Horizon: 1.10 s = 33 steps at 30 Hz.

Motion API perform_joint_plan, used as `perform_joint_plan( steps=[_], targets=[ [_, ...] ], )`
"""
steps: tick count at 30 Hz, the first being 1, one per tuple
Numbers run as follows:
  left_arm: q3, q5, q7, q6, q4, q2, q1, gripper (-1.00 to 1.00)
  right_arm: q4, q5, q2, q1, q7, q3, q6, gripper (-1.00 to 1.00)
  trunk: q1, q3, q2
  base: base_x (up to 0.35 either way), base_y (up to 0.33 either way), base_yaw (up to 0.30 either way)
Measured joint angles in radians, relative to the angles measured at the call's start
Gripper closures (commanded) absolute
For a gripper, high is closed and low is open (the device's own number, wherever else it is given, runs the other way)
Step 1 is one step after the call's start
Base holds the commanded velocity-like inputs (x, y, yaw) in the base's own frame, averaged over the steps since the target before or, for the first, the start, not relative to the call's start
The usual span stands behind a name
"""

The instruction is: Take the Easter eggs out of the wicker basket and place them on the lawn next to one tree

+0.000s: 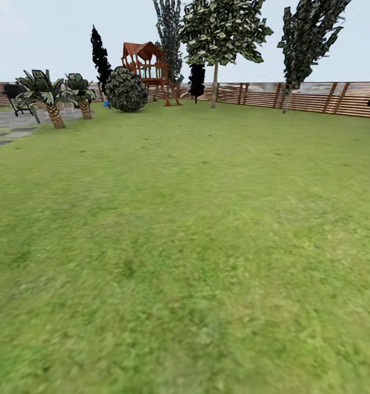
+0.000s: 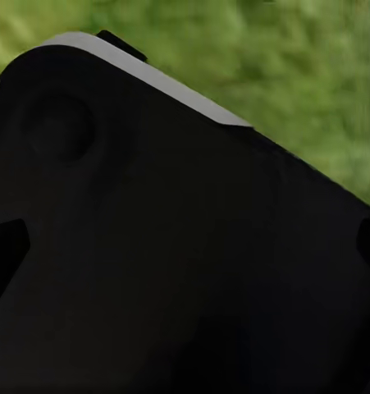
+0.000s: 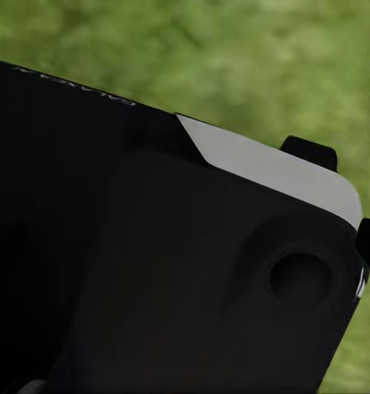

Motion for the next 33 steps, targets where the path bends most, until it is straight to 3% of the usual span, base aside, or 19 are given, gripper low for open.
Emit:
perform_joint_plan(
  steps=[33],
  targets=[
    [0.000,0.000,0.000,0.000,0.001,0.000,0.000,-1.00,0.001,0.001,0.000,0.000,0.001,0.000,0.000,-1.00,0.000,0.000,0.000,0.333,-0.153,0.002]
  ],
)
